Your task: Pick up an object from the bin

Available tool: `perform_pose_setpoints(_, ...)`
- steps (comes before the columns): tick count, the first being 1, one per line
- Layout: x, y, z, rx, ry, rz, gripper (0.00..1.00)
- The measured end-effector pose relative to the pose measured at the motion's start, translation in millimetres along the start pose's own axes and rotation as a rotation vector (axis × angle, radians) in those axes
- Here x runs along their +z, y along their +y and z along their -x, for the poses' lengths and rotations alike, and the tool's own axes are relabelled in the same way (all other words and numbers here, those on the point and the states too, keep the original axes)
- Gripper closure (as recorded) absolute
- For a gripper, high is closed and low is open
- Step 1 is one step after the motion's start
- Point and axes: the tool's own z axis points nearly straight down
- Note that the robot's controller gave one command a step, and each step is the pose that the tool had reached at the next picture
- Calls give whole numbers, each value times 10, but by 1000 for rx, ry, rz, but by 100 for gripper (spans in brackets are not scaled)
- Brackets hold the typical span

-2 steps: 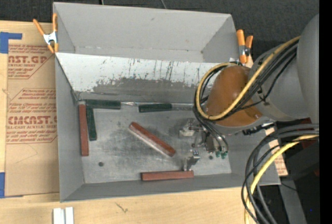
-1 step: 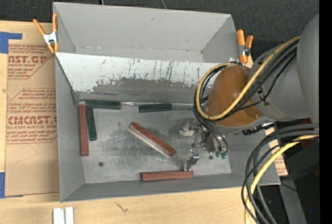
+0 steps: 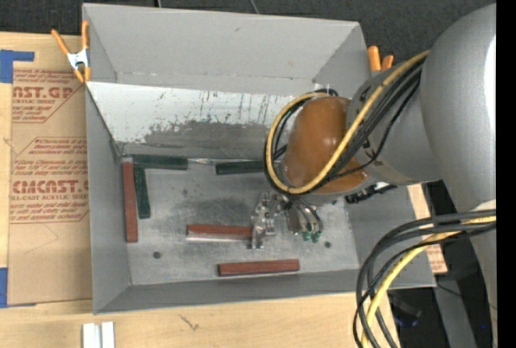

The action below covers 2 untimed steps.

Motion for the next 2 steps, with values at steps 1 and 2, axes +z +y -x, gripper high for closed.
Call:
perform_pose_setpoints(1,0,0,0,0,0,0,100)
perform_pose_setpoints(2,-1460,-141,304,41,4,0,100)
